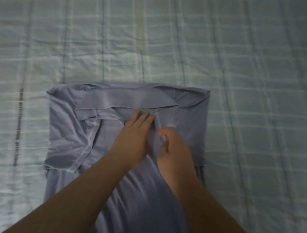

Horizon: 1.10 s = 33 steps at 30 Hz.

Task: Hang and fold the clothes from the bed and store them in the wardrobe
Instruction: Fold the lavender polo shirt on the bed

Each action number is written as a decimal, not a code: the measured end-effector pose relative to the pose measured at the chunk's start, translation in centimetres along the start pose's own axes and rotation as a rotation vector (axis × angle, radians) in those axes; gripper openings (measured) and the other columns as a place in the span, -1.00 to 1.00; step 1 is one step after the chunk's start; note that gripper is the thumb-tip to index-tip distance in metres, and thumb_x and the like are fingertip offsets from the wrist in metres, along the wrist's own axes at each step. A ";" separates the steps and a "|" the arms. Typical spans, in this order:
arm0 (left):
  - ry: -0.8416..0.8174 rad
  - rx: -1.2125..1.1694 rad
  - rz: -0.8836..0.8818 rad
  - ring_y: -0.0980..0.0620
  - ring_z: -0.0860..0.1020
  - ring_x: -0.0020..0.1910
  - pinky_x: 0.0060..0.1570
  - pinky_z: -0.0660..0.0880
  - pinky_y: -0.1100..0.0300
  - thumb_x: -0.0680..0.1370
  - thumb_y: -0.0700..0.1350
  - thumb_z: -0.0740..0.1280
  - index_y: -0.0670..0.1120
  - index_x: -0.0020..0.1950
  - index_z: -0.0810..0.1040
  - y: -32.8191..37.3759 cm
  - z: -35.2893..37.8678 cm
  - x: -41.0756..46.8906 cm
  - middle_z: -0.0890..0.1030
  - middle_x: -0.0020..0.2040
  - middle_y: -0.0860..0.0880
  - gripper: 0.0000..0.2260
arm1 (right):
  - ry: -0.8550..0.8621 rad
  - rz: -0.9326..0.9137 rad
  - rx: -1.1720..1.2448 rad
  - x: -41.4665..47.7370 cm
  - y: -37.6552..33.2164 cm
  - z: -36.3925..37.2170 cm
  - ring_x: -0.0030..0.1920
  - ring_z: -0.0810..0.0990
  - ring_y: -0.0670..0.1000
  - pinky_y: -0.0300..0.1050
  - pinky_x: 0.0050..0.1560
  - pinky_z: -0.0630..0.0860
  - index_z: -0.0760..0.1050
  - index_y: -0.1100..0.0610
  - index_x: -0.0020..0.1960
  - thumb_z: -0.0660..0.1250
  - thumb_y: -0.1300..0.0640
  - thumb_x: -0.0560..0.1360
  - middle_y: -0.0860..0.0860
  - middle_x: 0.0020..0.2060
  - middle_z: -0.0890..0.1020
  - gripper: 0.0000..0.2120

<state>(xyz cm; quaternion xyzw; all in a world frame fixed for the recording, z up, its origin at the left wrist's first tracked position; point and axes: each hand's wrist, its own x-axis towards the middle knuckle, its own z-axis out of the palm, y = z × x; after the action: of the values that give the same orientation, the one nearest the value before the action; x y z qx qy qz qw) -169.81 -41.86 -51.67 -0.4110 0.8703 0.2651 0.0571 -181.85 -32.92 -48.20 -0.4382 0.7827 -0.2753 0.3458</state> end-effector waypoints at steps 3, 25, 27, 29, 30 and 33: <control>0.061 -0.077 0.015 -0.24 0.08 0.58 0.55 0.04 -0.06 0.43 -0.35 0.25 -0.25 0.56 0.21 0.0 -0.4 -0.2 0.27 0.55 -0.21 -0.32 | 0.151 -0.106 -0.175 -0.2 2.2 -1.1 0.21 0.59 0.18 -0.03 0.28 0.40 0.56 0.22 0.22 0.26 0.38 0.40 0.15 0.17 0.63 -0.60; 0.047 0.037 -0.081 -0.19 0.07 0.58 0.53 0.04 -0.14 0.62 -0.08 0.19 -0.07 0.60 0.19 -0.7 5.7 -15.7 0.22 0.58 -0.14 -0.46 | 0.074 -0.281 -0.485 -12.0 8.0 1.4 0.44 0.36 0.26 0.23 0.46 0.24 0.40 0.27 0.43 0.23 0.16 0.52 0.23 0.44 0.40 -0.51; 0.073 -0.007 -0.094 -0.26 0.16 0.55 0.51 0.13 -0.17 0.59 -0.14 0.18 -0.17 0.56 0.28 -1.3 6.9 -20.0 0.31 0.53 -0.20 -0.49 | 0.110 -0.198 -0.384 -17.4 10.1 1.4 0.41 0.39 0.28 0.24 0.43 0.29 0.43 0.31 0.39 0.26 0.21 0.50 0.28 0.40 0.44 -0.53; 0.097 -0.053 -0.145 -0.30 0.21 0.53 0.51 0.17 -0.16 0.55 -0.17 0.16 -0.24 0.52 0.32 -2.1 8.1 -25.0 0.35 0.50 -0.24 -0.48 | 0.138 -0.092 -0.371 -22.8 12.5 1.3 0.38 0.40 0.30 0.24 0.40 0.34 0.43 0.31 0.38 0.28 0.23 0.49 0.29 0.38 0.45 -0.53; 0.096 -0.066 -0.181 -0.29 0.20 0.53 0.52 0.16 -0.13 0.53 -0.18 0.17 -0.24 0.52 0.31 -2.5 8.7 -28.3 0.35 0.50 -0.24 -0.47 | 0.133 -0.030 -0.380 -25.8 13.4 1.2 0.37 0.40 0.30 0.22 0.39 0.35 0.42 0.30 0.39 0.31 0.26 0.50 0.29 0.38 0.44 -0.54; 0.034 -0.082 -0.235 -0.28 0.18 0.55 0.52 0.14 -0.14 0.49 -0.26 0.25 -0.22 0.54 0.29 -3.8 9.9 -35.7 0.31 0.52 -0.24 -0.41 | 0.112 0.195 -0.259 -31.3 15.2 0.3 0.30 0.46 0.27 0.18 0.32 0.41 0.39 0.28 0.40 0.35 0.36 0.45 0.27 0.32 0.48 -0.49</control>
<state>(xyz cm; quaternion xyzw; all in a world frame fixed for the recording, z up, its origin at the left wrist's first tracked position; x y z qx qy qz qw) -144.81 -14.34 -50.40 -0.5164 0.8056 0.2849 0.0561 -177.35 1.54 -50.17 -0.3849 0.8686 -0.1611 0.2673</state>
